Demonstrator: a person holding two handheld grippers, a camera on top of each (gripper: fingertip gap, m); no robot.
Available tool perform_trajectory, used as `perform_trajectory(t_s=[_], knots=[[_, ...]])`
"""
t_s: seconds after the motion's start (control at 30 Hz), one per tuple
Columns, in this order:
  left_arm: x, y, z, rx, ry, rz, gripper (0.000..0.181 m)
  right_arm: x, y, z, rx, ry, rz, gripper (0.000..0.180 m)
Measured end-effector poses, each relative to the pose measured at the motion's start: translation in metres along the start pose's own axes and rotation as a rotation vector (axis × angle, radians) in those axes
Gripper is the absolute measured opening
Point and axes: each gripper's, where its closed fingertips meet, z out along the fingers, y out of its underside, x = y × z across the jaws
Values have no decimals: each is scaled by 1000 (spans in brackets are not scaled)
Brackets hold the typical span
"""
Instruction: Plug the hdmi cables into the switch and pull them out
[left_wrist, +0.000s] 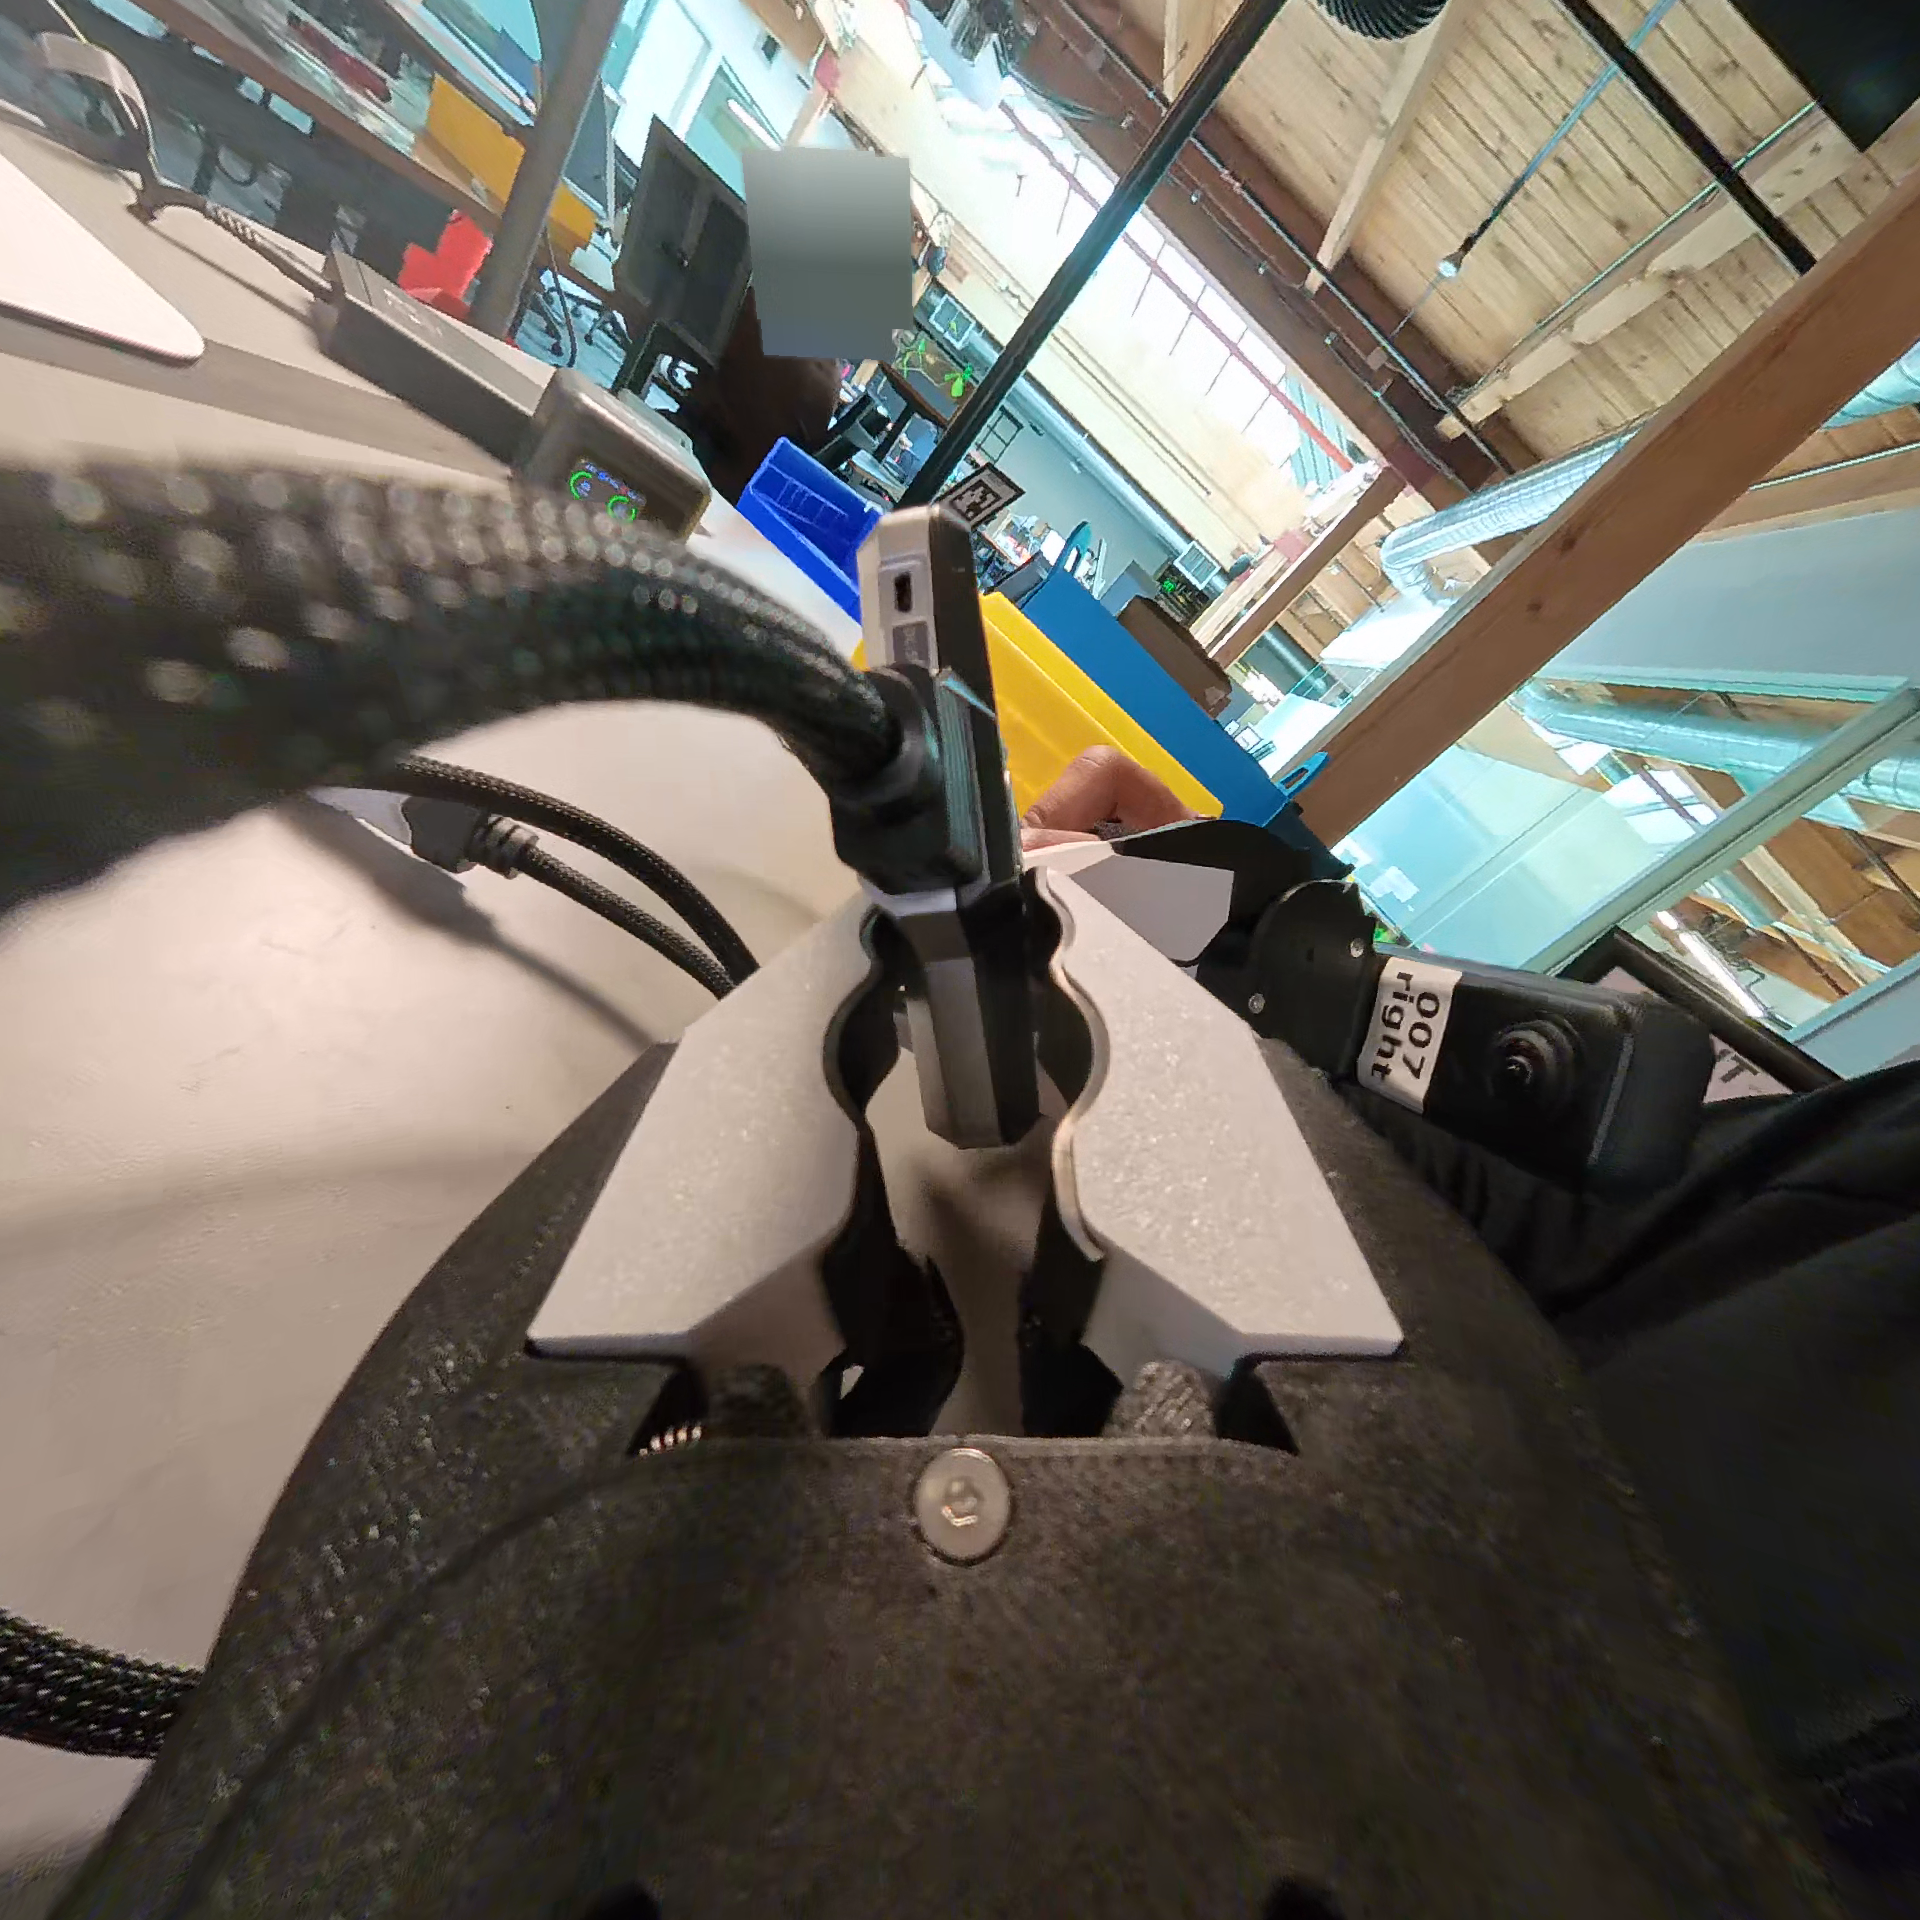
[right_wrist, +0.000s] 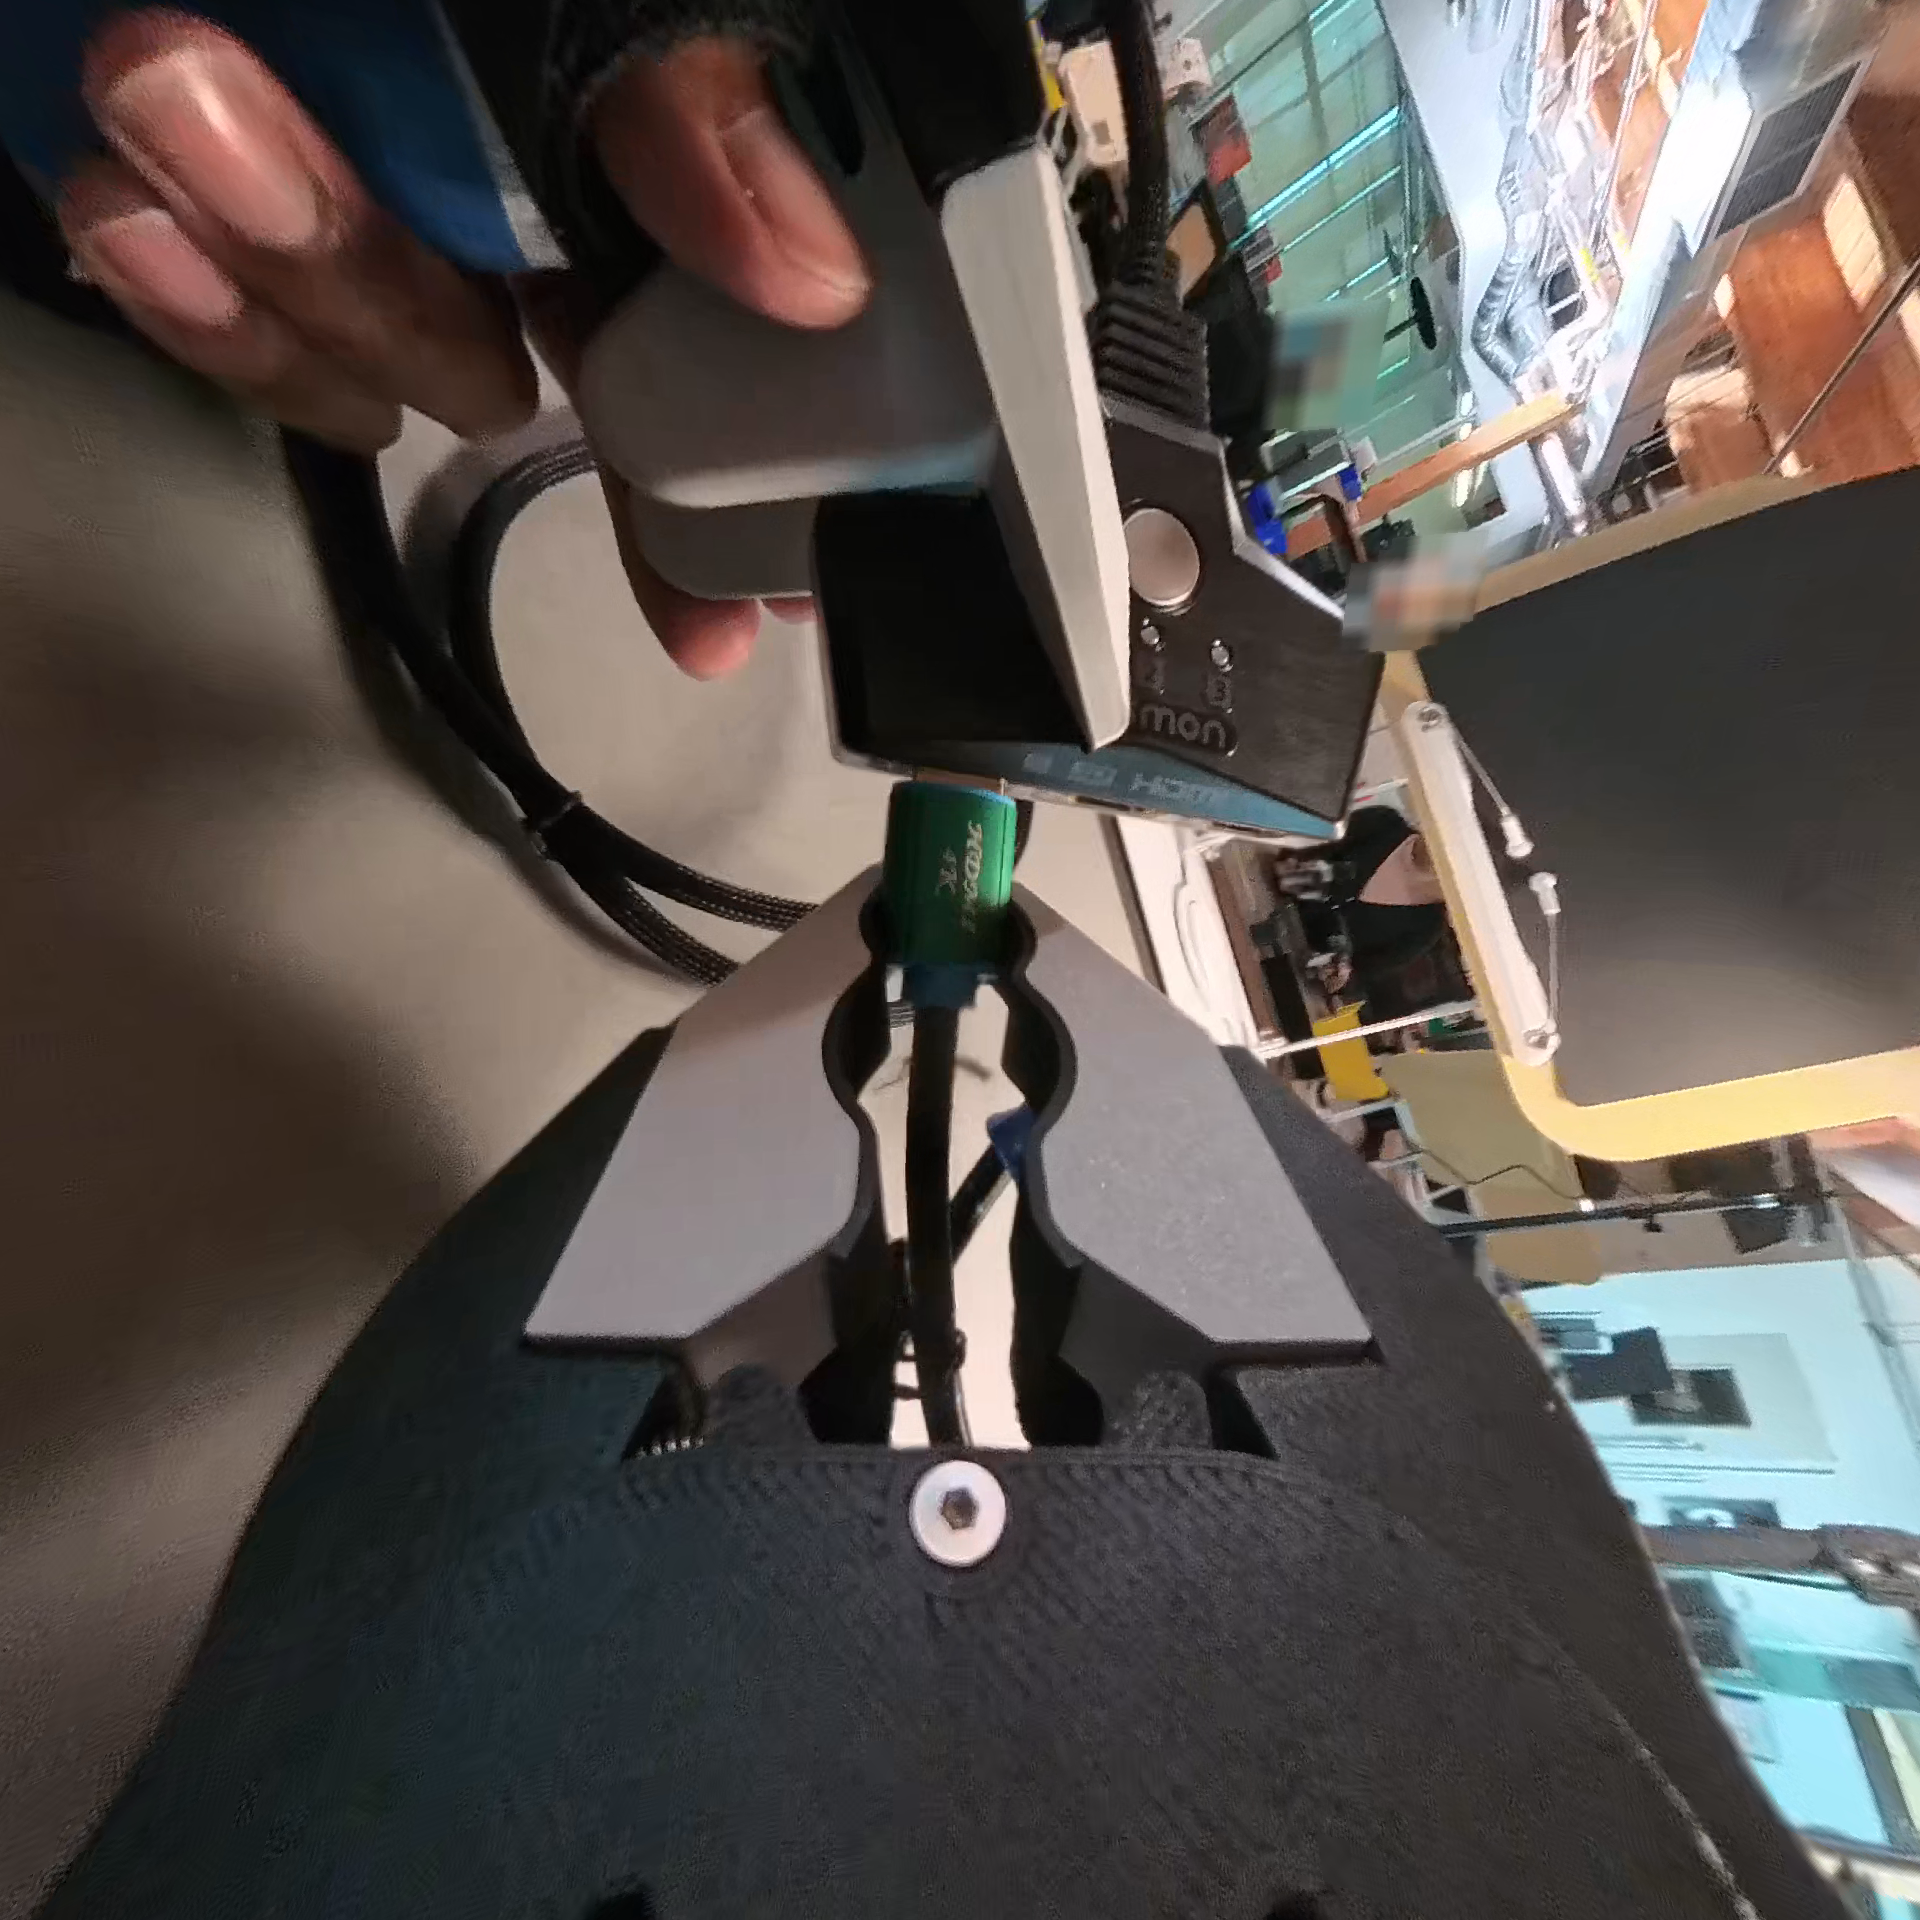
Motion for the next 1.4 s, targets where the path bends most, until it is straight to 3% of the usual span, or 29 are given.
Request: perform_trajectory(t_s=[0.5, 0.77, 0.9, 1.0, 1.17, 1.3, 1.4], knots=[[2, -2, -5, -12, 55, -2, 21, -3, 5, -12, 39, -69, -138, 3], [10, -1, -7, -40, 129, -8, 21, -9, -4, -19, 90, -141, -83, 2], [6, -12, -13, 3, 132, -33, 21, 9, 11, -23, 63, -110, -62, 1], [1, -11, -17, -11, 132, -52, 21, -3, 14, -22, 37, -132, -137, 1], [-1, -7, -14, -43, 114, -36, 21, -10, 19, -20, 35, -181, -76, 1], [-3, -2, -11, -65, 74, 7, 21, -16, 9, -22, 67, -190, -91, 20], [-7, -2, -10, -64, 46, 11, 20, -12, 2, -23, 75, -158, -82, 25]])
